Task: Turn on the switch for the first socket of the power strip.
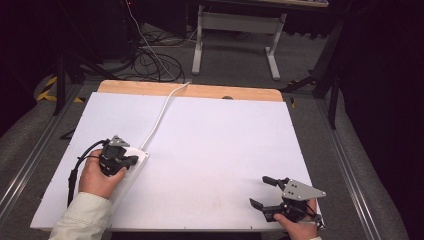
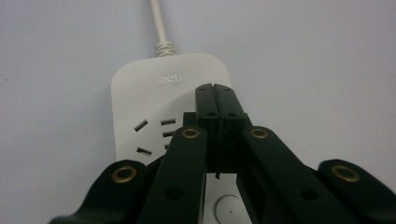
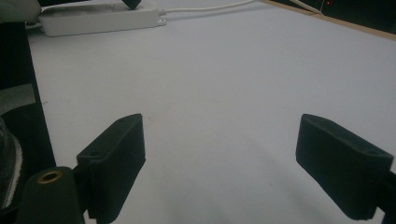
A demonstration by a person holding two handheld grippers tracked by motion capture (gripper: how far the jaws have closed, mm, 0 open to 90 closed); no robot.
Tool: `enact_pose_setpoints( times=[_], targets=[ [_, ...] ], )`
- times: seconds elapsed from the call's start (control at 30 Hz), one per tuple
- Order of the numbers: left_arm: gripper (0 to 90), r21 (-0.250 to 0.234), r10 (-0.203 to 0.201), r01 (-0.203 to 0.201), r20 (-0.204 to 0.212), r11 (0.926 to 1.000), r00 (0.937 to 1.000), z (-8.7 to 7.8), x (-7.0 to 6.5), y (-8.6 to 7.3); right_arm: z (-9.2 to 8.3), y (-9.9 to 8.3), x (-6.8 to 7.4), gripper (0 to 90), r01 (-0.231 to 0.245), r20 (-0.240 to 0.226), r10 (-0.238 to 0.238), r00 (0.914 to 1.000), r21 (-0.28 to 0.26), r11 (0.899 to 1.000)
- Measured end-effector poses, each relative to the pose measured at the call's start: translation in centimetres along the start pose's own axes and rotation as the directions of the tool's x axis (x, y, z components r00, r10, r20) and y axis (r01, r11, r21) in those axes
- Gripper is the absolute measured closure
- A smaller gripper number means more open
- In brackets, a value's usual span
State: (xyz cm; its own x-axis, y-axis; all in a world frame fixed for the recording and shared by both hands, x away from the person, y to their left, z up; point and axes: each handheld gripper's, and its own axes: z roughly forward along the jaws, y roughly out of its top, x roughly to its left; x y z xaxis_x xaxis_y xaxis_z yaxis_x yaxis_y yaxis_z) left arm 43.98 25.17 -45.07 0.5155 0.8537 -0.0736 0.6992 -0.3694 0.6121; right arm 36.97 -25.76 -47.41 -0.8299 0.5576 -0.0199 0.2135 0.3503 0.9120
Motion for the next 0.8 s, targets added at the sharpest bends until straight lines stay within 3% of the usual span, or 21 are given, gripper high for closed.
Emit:
enact_pose_setpoints(
  times=[0.47, 0.7, 0.8],
  targets=[
    [90.0, 0.004, 0.008, -0.008, -0.009, 1.0, 0.9999, 0.07, -0.16, -0.01, 0.03, 0.01, 0.04, 16.5, 0.0, 0.0, 0.0, 1.0, 0.0, 1.0],
    [90.0, -0.003, -0.011, 0.011, 0.004, 0.9999, 0.9999, 0.12, 0.0, -0.2, 0.02, 0.01, 0.04, 16.5, -0.001, 0.0, 0.001, 1.0, -0.001, 1.0],
    [90.0, -0.001, 0.006, -0.006, -0.014, 1.0, 0.9999, 0.1, -0.25, -0.1, -0.01, 0.01, 0.05, 16.5, -0.003, 0.0, 0.003, 1.0, -0.003, 1.0]
  ],
)
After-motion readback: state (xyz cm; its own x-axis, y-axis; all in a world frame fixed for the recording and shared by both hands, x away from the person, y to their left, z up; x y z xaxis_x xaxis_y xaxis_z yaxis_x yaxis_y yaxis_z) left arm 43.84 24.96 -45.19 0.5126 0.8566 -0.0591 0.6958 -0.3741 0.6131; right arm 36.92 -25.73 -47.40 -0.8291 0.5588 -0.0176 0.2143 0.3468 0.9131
